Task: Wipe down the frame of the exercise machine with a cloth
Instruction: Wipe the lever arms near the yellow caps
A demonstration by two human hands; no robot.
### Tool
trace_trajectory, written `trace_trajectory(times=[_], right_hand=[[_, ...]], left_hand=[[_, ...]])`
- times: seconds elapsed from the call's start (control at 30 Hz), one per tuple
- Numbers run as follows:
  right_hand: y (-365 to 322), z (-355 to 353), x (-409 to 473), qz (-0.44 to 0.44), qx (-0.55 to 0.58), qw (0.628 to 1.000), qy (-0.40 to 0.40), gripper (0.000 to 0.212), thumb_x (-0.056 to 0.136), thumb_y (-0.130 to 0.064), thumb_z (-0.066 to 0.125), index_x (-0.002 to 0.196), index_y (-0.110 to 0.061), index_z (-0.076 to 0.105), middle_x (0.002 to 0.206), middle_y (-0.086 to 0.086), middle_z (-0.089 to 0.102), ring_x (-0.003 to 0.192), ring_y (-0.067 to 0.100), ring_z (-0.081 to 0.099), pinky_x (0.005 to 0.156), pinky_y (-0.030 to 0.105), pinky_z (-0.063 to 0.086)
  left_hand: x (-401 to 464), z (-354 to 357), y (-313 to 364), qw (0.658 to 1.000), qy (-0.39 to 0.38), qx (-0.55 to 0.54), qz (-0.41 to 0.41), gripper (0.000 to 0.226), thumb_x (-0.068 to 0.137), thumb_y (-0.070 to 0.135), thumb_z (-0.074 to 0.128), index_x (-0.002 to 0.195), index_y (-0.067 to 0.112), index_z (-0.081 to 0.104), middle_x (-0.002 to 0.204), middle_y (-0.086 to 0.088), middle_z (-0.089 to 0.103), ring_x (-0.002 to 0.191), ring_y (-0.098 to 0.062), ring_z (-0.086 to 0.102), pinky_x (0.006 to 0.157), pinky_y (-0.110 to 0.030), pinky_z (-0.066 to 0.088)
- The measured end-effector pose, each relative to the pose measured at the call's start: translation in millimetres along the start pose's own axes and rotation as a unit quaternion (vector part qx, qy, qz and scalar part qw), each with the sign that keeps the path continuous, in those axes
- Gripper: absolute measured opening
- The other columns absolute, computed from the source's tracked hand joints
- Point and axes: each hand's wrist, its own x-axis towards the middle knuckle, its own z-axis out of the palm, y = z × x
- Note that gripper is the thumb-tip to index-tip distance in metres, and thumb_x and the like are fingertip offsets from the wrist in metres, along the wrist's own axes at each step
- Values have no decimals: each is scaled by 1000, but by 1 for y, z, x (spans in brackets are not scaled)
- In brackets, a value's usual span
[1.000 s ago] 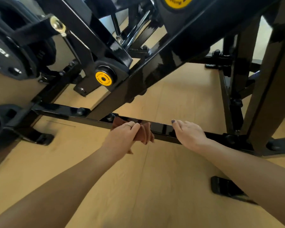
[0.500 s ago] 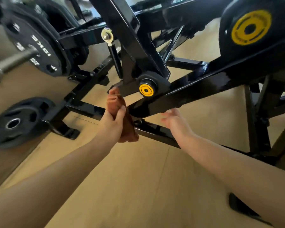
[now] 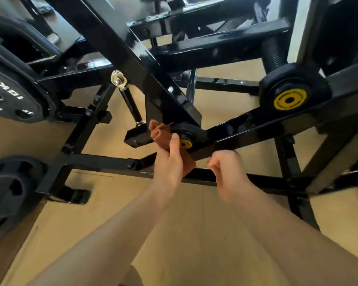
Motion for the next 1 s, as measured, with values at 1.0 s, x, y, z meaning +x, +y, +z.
trace_trajectory(times=[1.0], right_hand=[[-19,12,-52,-25,255,967,-10,41,72,10,58,106,-8,46,110,8,50,107,22,47,114,43,43]], left_hand=[[52,-38,-41,980,-46,194,-4,18,107,42,45,125,41,48,130,1,58,125,-25,55,113,-51,42]])
